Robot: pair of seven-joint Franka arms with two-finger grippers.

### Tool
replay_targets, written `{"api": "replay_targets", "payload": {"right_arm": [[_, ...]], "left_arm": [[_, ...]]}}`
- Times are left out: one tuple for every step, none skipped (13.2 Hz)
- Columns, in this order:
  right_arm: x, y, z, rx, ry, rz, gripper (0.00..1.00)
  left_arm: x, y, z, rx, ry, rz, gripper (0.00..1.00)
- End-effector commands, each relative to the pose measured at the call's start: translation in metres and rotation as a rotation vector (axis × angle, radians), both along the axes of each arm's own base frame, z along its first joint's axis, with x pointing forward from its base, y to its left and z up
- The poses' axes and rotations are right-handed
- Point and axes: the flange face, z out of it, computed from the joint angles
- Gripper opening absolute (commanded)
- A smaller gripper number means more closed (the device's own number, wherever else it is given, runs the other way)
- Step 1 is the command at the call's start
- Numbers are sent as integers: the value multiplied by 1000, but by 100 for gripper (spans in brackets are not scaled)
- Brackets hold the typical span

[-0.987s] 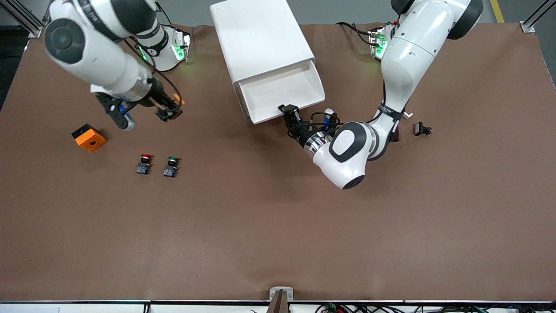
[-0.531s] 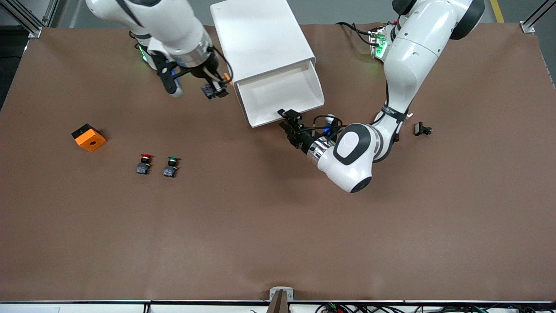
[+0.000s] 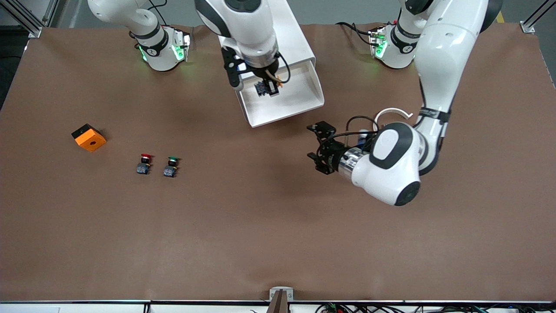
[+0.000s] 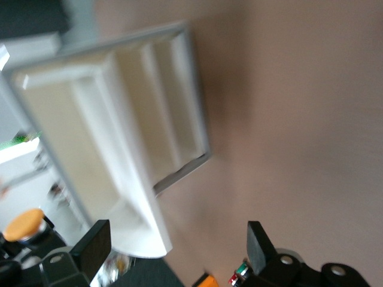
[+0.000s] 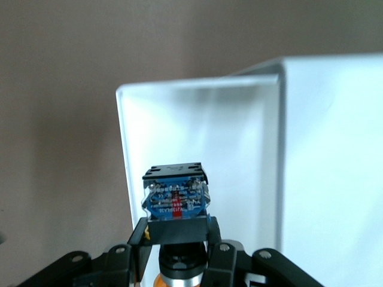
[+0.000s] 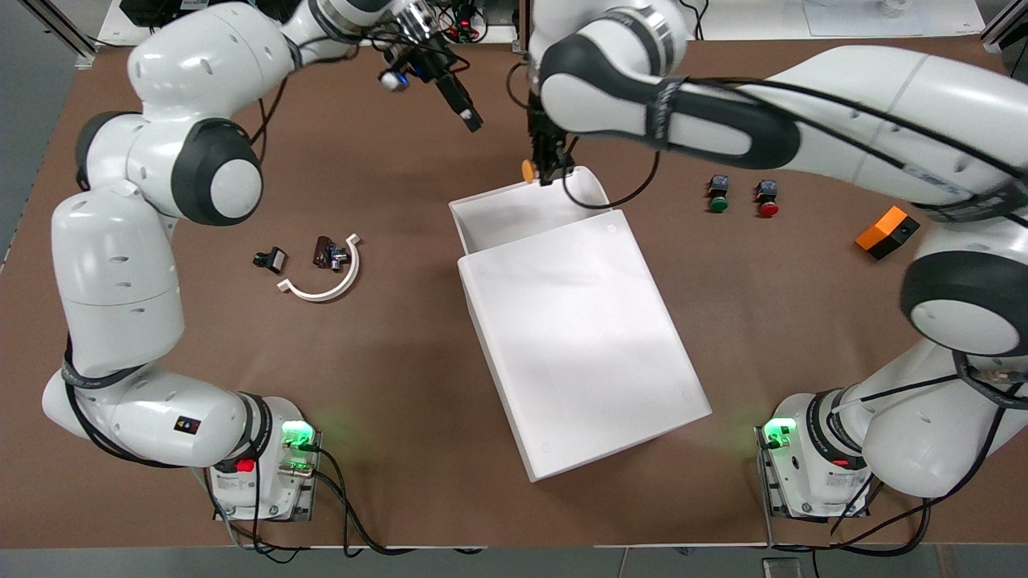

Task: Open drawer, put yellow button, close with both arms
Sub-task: 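Carry the yellow button over the open drawer with the right gripper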

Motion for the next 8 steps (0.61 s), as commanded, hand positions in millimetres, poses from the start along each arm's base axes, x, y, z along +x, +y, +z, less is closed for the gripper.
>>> {"api": "replay_targets", "payload": {"right_arm": [[-4, 38, -16, -37, -37, -49, 0], [-7, 42, -25, -53, -36, -57, 0], [-10, 46, -29, -60, -33, -63, 0], [-14, 51, -36, -67, -30, -66, 0], [-16, 56, -39, -58, -40, -82, 0], [-18, 62, -45, -53, -53, -98, 0], [-19, 67, -56, -63, -54, -111, 0], [-19, 71, -64, -67, -55, -121, 0]], "left_arm": [[-1, 24, 55, 32, -262, -210, 100], [1, 38, 74, 60, -339, -259, 100], [6, 56, 86, 92, -399, -305, 100], [8, 69, 99, 98, -455, -360, 100], [10, 89, 117, 109, -520, -416, 100], [12, 104, 124, 134, -558, -473, 100], [13, 113, 132, 174, -592, -536, 100], [13, 121, 135, 213, -616, -603, 100]]}}
